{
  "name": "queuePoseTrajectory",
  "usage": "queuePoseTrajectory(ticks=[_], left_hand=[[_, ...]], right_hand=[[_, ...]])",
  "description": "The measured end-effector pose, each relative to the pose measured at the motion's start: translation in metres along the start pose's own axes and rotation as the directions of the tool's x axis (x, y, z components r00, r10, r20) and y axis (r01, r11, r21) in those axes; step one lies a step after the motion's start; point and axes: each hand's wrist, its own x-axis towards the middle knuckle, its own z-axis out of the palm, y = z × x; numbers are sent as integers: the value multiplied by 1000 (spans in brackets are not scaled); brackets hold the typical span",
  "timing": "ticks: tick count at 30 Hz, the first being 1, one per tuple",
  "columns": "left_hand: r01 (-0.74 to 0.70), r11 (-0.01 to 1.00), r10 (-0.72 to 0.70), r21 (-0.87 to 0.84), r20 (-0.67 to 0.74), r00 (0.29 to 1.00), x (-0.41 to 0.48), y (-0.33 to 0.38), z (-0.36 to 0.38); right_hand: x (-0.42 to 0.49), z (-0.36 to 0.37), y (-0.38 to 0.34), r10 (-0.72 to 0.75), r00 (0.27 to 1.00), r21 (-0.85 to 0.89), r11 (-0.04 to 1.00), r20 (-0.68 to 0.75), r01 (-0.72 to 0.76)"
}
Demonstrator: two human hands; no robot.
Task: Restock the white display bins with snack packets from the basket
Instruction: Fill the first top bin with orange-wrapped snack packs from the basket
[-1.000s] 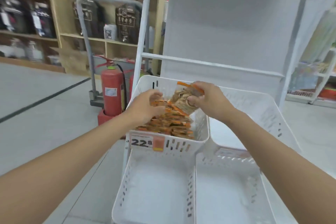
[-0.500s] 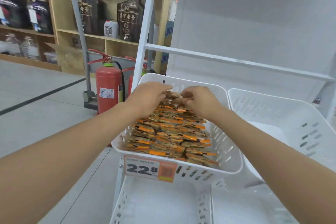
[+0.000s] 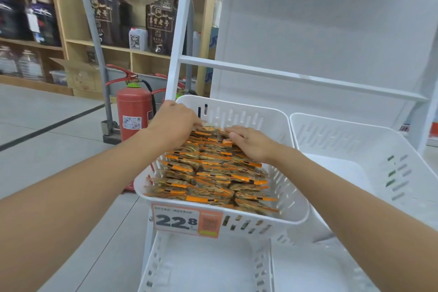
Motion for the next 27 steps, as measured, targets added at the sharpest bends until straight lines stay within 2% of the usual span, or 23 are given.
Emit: queuePoseTrajectory(ticks=[3, 6, 8, 11, 16, 18, 20, 22, 23, 24, 26, 27], left_hand=[[-39, 996, 47, -84, 98, 994, -1, 7, -5], [-42, 999, 44, -13, 191, 981, -8, 12, -9], [-32, 999, 36, -22, 219, 975, -11, 15, -13], [7, 990, 17, -141, 170, 985, -15, 16, -23], [71, 975, -46, -210, 120, 992, -19, 19, -25], [82, 979, -65, -185, 94, 993, -19, 23, -21], [113, 985, -111, -133, 22, 994, -18, 24, -24], [121, 992, -123, -20, -70, 990, -15, 15, -27], [111, 993, -108, 39, -74, 991, -15, 9, -26], [97, 993, -94, 68, -44, 995, -16, 3, -23], [73, 997, -75, 32, 49, 996, -18, -6, -14], [70, 998, -71, 5, 81, 994, -18, -6, -12]], right_hand=[[-1, -1, -1, -7, 991, 86, 996, -131, 18], [-2, 1, 3, -11, 998, 113, 993, -69, 19], [-4, 0, 5, 16, 997, 133, 991, -80, -5], [-12, -6, 2, 43, 990, 130, 991, -135, -25], [-13, -5, -4, 85, 990, 76, 994, -112, -77], [-11, -2, -8, 103, 983, 87, 992, -149, -91], [-9, -3, -13, 93, 961, 124, 990, -259, -62], [-11, -5, -18, 53, 920, 159, 987, -387, 10], [-10, -5, -19, 25, 919, 148, 988, -392, 36], [-9, -4, -20, 1, 942, 114, 993, -336, 40], [-4, 4, -21, -3, 990, 24, 1000, -143, 7], [-2, 8, -20, 7, 996, 3, 1000, -93, -6]])
